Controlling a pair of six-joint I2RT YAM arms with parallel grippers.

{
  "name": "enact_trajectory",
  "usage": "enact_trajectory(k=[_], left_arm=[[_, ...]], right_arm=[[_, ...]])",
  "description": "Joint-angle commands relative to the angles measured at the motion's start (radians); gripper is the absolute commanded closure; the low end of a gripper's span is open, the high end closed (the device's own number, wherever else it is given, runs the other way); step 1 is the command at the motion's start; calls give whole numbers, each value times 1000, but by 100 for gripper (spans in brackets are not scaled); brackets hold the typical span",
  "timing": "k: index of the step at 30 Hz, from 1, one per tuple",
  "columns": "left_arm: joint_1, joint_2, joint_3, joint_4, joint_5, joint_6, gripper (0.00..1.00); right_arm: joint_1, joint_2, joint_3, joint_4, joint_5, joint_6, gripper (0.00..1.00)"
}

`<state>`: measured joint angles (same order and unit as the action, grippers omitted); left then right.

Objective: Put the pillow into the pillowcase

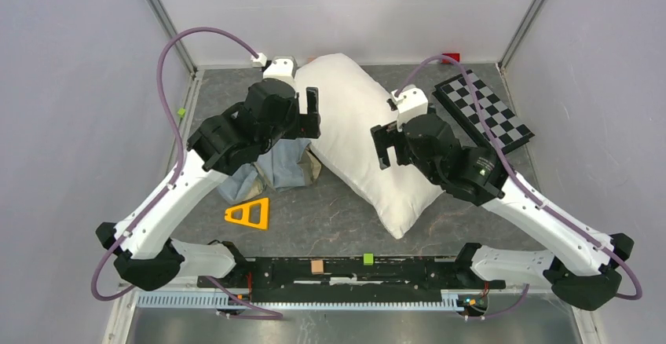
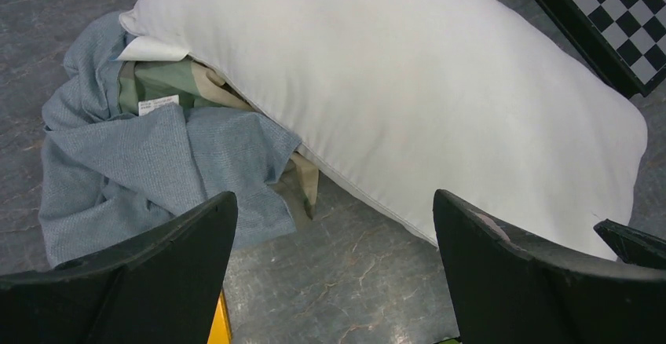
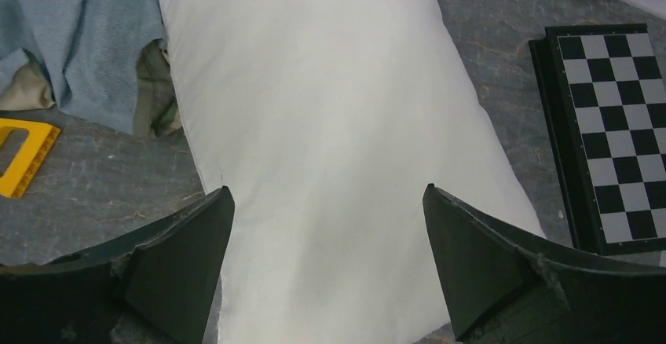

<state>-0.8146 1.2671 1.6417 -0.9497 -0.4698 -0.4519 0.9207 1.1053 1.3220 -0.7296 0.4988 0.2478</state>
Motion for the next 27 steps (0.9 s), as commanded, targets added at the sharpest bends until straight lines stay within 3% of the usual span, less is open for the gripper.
enact_trajectory(k=[1, 6, 12, 18, 23, 25, 27], left_arm=[[11, 37, -6, 1, -36, 32, 0], [92, 147, 15, 102, 12, 4, 0], [189, 358, 160, 203, 38, 12, 0], [231, 622, 318, 254, 105, 72, 0], [243, 789, 344, 253, 53, 97, 0], [248, 841, 335, 255, 50, 99, 7], [249, 884, 329, 255, 60, 106, 22]], right_arm=[[-4, -44, -51, 10, 62, 21, 3], [-3, -53, -144, 24, 98, 59, 3], [-4, -37, -215, 58, 119, 95, 3], [-4, -2, -340, 111, 184, 148, 3], [-12, 62, -460, 218, 192, 169, 2], [-16, 95, -481, 252, 178, 174, 1], [-20, 121, -483, 265, 179, 176, 12]])
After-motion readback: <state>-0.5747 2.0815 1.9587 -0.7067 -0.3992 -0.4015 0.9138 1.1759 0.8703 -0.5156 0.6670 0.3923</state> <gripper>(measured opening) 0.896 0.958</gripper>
